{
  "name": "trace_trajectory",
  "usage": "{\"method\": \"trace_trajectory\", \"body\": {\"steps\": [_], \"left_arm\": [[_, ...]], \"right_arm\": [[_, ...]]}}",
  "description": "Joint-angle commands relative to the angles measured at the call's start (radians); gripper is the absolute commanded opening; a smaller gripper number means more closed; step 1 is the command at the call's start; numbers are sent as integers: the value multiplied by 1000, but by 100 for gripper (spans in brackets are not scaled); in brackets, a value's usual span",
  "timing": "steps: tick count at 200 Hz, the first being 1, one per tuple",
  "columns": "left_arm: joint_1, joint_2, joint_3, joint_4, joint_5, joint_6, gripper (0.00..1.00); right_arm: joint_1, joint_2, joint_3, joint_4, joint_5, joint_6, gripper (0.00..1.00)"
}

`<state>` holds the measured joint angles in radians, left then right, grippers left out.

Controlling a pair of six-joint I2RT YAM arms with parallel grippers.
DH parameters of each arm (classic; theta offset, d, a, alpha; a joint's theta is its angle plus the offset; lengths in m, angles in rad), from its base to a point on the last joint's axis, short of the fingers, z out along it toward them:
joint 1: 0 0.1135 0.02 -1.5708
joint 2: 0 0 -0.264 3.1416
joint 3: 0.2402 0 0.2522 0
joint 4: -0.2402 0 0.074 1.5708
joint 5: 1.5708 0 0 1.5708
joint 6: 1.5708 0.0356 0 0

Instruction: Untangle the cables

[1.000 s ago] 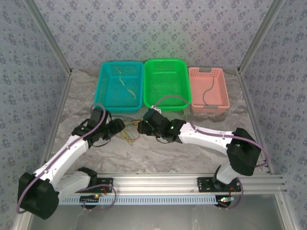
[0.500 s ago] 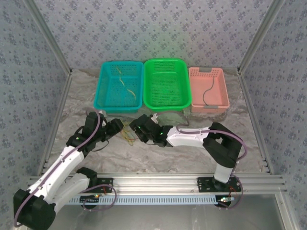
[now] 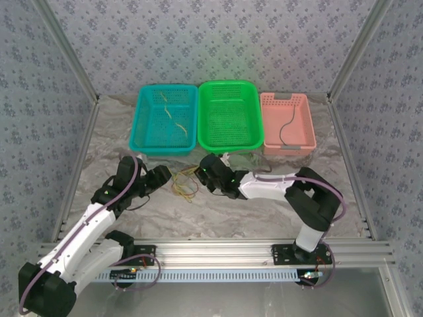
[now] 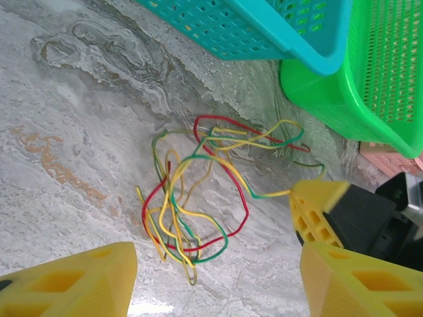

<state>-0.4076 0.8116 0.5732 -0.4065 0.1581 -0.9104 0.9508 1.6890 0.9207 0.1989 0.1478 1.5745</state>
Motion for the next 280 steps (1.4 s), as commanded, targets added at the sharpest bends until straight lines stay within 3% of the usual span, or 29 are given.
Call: {"method": "trace_trajectory", "body": {"steps": [1,88,121,172,206,243,280], "left_arm": [[4,7,-2,25,32,16,70],[-44,254,-5,231,124,-20,75],[-69,275,6,244,105,-44,75],[-131,277,43,202,77,-55,67],[-238,336,82,178,-13,-119,61],[-410,285,122,227,-161,-118,56],[-486,377,198,351,-48,59,43]], "right_arm": [[-10,-98,-25,-18,-8,-132,0],[-7,-366,-124,-75,-108,-392,0],[-58,-485,-211,-79,-172,-469,0],[-186,-649,-260,-170,-261,-529,0],[-257,-710,-305,-184,-313,-528,0],[-318,-808,-304,-228,-356,-524,0],[-373,-858,-217,-372,-378,-511,0]]}}
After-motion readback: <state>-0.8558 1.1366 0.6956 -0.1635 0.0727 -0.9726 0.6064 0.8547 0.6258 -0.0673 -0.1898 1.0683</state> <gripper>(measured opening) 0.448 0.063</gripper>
